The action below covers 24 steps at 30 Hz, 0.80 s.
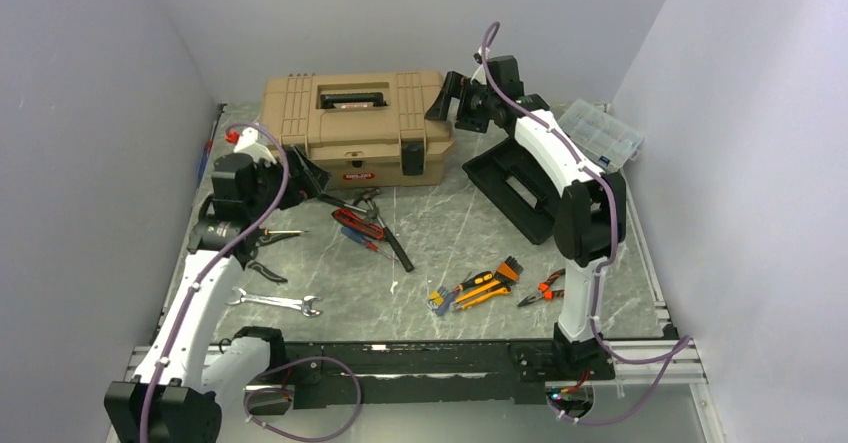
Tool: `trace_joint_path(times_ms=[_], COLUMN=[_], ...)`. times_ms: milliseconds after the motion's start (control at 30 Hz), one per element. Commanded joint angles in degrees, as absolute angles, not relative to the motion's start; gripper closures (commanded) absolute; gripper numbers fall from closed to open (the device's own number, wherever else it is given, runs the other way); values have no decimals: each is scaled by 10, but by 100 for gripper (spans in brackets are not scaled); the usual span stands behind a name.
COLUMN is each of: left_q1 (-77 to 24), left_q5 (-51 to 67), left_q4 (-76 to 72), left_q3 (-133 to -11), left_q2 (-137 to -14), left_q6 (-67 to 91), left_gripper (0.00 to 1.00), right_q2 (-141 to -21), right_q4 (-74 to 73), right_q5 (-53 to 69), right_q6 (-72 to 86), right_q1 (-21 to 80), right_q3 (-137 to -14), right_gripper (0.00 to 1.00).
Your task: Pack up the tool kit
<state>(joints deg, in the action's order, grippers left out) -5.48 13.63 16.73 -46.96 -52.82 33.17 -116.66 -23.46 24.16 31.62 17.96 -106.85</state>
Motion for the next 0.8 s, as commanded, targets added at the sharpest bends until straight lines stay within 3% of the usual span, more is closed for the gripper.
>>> trace_joint_path(times_ms=[0,267,433,567,767], left_q1=[-23,78,75,48,4], left_q5=[121,121,189,250,309], left_q4=[255,291,238,192,239], left_q3=[-558,-672,-775,-830,-935], left_q2=[-533,-621,-706,-747,-836], left_q6=[265,212,166,28,-189], left_gripper=[2,1,1,1,0], right_q2=[-1051,-880,-907,-886,-881], right_q4=[-275,-235,-285,-257,-243], right_q5=[125,52,63,71,108], right_q6=[261,156,130,134,142], right_q1=[201,243,266,267,267], right_q3=[-1033,-873,-946,-928,-911], right_gripper=[2,0,2,2,2])
